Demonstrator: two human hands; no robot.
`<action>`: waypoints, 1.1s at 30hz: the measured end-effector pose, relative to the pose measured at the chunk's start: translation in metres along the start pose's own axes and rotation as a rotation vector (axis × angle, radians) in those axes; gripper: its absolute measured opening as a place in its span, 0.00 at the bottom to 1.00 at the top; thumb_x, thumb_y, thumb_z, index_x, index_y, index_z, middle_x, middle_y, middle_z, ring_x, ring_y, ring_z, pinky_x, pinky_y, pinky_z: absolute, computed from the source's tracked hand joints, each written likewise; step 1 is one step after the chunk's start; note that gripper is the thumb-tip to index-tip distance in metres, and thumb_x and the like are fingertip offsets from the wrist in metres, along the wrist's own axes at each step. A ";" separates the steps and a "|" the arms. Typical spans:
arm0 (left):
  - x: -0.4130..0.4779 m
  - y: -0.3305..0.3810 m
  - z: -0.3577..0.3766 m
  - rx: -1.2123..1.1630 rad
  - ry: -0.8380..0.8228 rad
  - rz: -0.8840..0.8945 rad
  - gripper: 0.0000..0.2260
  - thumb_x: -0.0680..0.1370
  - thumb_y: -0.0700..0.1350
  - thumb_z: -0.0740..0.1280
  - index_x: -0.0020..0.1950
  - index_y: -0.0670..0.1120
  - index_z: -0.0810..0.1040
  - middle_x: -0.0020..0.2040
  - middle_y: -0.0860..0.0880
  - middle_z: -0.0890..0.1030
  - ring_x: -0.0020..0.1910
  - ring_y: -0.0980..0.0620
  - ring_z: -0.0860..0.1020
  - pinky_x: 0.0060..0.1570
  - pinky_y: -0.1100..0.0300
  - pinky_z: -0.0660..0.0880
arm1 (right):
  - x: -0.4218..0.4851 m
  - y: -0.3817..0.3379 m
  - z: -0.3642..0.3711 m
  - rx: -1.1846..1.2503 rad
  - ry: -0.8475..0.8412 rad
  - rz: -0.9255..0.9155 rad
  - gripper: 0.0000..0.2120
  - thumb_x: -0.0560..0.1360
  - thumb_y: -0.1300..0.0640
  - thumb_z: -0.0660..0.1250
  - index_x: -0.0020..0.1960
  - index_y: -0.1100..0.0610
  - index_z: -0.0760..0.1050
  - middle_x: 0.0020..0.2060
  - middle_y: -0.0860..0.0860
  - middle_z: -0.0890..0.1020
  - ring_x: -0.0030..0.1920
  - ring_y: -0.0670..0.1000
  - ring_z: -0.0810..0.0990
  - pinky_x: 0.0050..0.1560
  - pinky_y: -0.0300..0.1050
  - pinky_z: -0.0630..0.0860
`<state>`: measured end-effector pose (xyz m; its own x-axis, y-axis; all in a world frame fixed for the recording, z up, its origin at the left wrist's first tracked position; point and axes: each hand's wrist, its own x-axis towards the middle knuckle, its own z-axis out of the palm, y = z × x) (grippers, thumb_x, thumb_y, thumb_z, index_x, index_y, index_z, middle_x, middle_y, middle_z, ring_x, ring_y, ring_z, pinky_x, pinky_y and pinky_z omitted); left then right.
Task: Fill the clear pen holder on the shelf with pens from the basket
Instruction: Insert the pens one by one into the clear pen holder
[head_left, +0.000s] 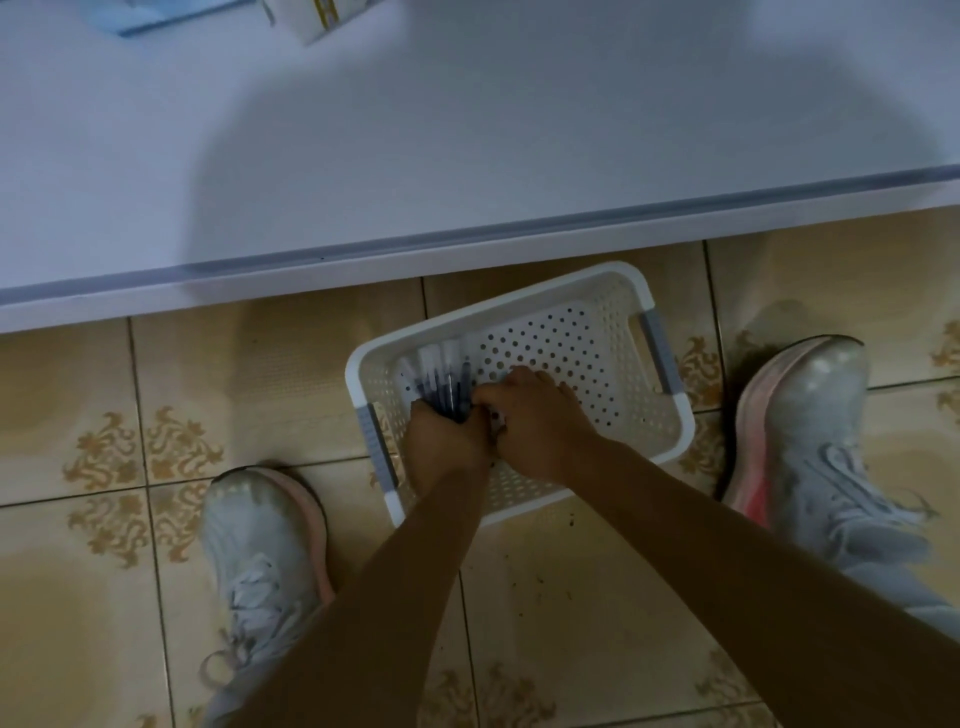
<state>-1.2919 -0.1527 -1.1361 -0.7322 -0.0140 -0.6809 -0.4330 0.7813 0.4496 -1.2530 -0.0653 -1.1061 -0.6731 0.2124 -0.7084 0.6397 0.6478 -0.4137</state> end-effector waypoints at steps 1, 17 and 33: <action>-0.002 0.001 -0.001 0.007 -0.007 0.004 0.12 0.75 0.43 0.68 0.56 0.41 0.73 0.49 0.45 0.80 0.48 0.45 0.79 0.48 0.53 0.78 | -0.001 0.000 0.001 0.008 -0.010 -0.002 0.20 0.77 0.58 0.60 0.68 0.46 0.69 0.65 0.54 0.68 0.65 0.56 0.66 0.67 0.53 0.61; -0.006 0.003 0.006 -0.136 -0.002 0.057 0.11 0.76 0.51 0.68 0.54 0.46 0.73 0.42 0.55 0.76 0.41 0.54 0.76 0.42 0.59 0.73 | 0.008 0.008 0.013 0.255 0.189 0.070 0.12 0.78 0.58 0.59 0.61 0.54 0.73 0.54 0.54 0.78 0.53 0.54 0.77 0.56 0.52 0.75; -0.005 0.009 0.005 -0.156 -0.046 0.000 0.16 0.71 0.45 0.73 0.56 0.44 0.75 0.40 0.55 0.75 0.36 0.58 0.74 0.32 0.64 0.69 | 0.009 0.019 0.010 0.719 -0.005 0.111 0.15 0.75 0.68 0.59 0.54 0.51 0.72 0.52 0.52 0.79 0.53 0.51 0.77 0.56 0.45 0.74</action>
<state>-1.2896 -0.1427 -1.1316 -0.7093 0.0176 -0.7047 -0.5116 0.6749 0.5318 -1.2432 -0.0583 -1.1259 -0.5894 0.2449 -0.7698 0.7910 -0.0188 -0.6115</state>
